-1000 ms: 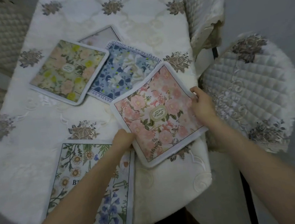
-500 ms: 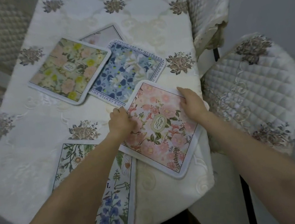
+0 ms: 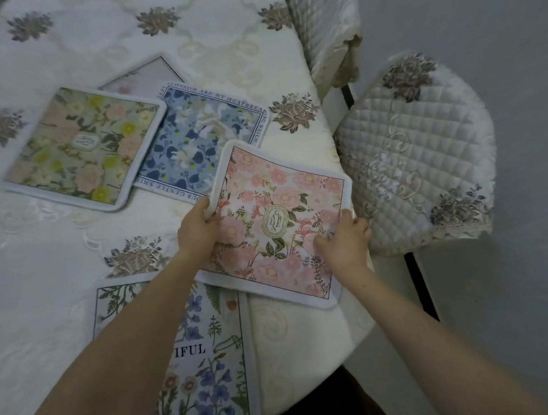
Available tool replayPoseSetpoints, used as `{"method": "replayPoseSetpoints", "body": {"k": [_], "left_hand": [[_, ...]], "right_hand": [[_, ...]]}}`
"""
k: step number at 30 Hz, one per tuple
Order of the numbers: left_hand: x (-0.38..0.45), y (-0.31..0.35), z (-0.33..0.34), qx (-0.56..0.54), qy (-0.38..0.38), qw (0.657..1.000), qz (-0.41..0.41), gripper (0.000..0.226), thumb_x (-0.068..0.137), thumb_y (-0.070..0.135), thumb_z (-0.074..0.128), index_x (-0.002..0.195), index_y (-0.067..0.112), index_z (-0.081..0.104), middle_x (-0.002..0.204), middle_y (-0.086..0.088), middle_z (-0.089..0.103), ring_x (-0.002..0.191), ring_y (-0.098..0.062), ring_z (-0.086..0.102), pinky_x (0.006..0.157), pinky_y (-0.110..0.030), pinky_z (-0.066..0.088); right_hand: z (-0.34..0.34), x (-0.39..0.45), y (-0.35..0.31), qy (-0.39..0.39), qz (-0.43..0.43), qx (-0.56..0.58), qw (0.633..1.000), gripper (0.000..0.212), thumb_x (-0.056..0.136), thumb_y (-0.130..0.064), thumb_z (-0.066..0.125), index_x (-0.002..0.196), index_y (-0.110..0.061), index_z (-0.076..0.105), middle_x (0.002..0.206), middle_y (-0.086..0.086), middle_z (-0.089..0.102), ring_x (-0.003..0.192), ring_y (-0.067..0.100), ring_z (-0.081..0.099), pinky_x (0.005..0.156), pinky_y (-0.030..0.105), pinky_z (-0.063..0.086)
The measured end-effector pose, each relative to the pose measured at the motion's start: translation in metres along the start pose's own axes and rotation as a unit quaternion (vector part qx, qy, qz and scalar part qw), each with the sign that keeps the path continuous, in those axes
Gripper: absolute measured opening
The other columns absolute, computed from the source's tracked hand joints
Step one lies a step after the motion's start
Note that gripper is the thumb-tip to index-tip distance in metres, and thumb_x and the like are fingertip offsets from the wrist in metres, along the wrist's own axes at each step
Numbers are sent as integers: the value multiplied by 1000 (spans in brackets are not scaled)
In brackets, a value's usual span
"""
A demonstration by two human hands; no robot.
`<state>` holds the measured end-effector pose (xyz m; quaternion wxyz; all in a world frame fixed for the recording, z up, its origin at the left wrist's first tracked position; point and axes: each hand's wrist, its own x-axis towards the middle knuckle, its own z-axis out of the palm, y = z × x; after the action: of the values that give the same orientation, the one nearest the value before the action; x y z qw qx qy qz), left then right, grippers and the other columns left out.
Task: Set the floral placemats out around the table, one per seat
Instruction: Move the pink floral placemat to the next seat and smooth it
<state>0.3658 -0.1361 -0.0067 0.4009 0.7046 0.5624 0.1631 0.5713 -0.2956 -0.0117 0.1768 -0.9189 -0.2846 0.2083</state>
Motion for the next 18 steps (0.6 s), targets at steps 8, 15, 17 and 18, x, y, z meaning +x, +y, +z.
{"method": "replayPoseSetpoints", "body": {"k": [8, 15, 17, 18], "left_hand": [[-27, -6, -12, -141, 22, 988, -60, 8, 93, 11, 50, 97, 5, 51, 80, -14, 53, 66, -21, 47, 60, -32, 37], [-45, 14, 7, -251, 108, 952, -137, 16, 92, 6, 49, 80, 15, 46, 71, -1, 51, 60, -16, 46, 54, -22, 39], [-50, 19, 14, -277, 138, 934, -176, 13, 92, 5, 49, 84, 15, 48, 79, -6, 54, 68, -20, 48, 62, -26, 41], [-53, 21, 17, -286, 154, 925, -195, 9, 92, 4, 48, 87, 12, 48, 83, -10, 54, 71, -21, 48, 65, -26, 41]], "right_hand": [[-19, 14, -23, -29, 55, 148, 987, 21, 87, -9, 55, 101, 5, 62, 93, 23, 67, 84, 36, 63, 65, 27, 45], [-27, 58, -36, -117, 26, 27, 992, 43, 91, -31, 55, 113, 5, 51, 96, 16, 57, 82, 30, 58, 62, 32, 47], [-28, 72, -35, -123, -14, 26, 992, 31, 93, -27, 53, 97, 4, 55, 85, 13, 54, 72, 25, 53, 57, 28, 41], [-30, 81, -35, -116, -30, 26, 992, 25, 93, -23, 52, 91, 2, 54, 85, 13, 53, 74, 25, 52, 59, 29, 41]]}}
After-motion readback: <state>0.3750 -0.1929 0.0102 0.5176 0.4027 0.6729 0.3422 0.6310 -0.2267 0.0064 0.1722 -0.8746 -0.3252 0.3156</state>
